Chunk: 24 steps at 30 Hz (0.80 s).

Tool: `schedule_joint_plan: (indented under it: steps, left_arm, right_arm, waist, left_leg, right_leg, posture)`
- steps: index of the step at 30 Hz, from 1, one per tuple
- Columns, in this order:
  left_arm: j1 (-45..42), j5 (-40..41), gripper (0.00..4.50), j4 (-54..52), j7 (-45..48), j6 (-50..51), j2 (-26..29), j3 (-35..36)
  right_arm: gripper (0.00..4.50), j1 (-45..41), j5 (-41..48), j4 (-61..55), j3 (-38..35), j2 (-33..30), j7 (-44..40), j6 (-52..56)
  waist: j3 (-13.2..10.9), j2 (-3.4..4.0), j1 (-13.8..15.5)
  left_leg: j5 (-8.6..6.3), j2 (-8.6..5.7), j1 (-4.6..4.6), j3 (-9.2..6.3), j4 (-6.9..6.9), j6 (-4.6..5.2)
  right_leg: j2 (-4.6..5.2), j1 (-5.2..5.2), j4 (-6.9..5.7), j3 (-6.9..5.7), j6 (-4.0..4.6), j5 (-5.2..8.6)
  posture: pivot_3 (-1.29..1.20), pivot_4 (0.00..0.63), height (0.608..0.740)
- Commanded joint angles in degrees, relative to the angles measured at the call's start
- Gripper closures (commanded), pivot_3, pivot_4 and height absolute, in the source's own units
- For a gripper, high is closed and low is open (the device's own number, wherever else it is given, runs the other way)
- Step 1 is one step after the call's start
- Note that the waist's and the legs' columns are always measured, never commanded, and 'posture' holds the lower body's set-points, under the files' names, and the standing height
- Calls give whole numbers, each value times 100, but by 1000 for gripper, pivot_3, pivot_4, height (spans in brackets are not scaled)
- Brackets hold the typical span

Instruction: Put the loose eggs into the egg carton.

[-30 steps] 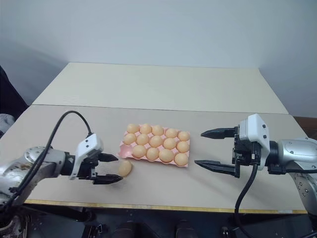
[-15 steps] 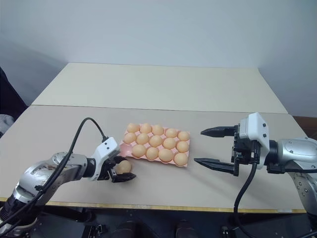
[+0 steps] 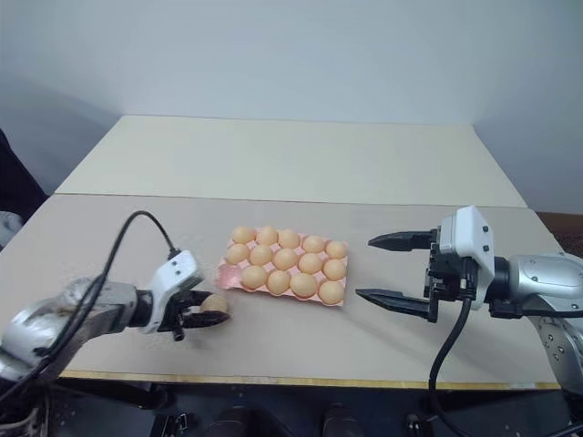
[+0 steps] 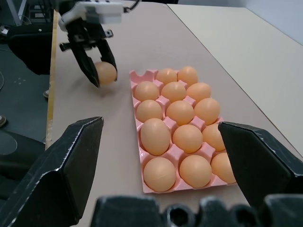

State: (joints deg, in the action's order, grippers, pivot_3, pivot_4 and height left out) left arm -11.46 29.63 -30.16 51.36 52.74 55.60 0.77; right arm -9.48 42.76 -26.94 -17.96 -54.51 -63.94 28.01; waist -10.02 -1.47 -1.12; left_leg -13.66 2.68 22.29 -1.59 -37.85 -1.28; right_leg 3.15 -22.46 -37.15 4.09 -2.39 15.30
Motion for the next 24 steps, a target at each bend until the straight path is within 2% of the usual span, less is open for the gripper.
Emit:
schedule_joint_plan:
  steps: [1, 6, 10, 13, 19, 24]
  left_arm:
    - [95, 74, 2604, 404, 627, -1124, 51, 771]
    - [-290, -285, 2604, 1368, 888, -2188, -138, 643]
    - [-1094, -684, 2604, 2337, 993, -2850, -761, -22]
    - [-1462, -877, 2604, 2827, 1026, -3144, -1155, -256]
    - [-1956, -1228, 2604, 3415, 1174, -3443, -1608, -714]
    - [-2073, -1188, 936, 3437, 1379, -3244, -1635, -794]
  right_arm:
    - [0, -77, 10, -113, -77, 20, 15, -136]
    - [0, -158, -15, -66, -1, 54, 22, -162]
    - [0, -202, -28, -77, 25, 70, 32, -170]
    - [0, -211, -32, -96, 24, 79, 41, -157]
    - [0, -105, 6, -199, -90, 67, 80, -110]
    - [0, -28, 38, -270, -163, 54, 107, -80]
  waist:
    - [0, 0, 28]
    - [0, 0, 63]
    - [1, 1, 100]
    - [2, 0, 90]
    - [2, 0, 25]
    - [2, 0, 9]
  left_leg:
    - [0, 0, -3, 0, -1, 0]
    - [0, -1, -6, 1, -1, 0]
    - [0, -9, 1, 0, -1, 0]
    - [0, -10, 4, -1, -3, 0]
    - [0, -10, 5, -3, -3, 1]
    - [0, -9, 4, -3, -3, 1]
  right_leg:
    - [0, 4, 1, 0, 0, 0]
    - [1, 10, 6, -2, 0, 1]
    - [5, 10, 9, -3, -3, 0]
    - [6, 10, 8, -2, -5, -2]
    - [4, 6, 5, -2, -5, -2]
    - [4, 6, 2, -1, -6, -2]
  posture:
    - [0, 150, 740]
    - [0, 150, 740]
    - [0, 150, 740]
    - [0, 150, 740]
    - [0, 150, 740]
    - [0, 150, 740]
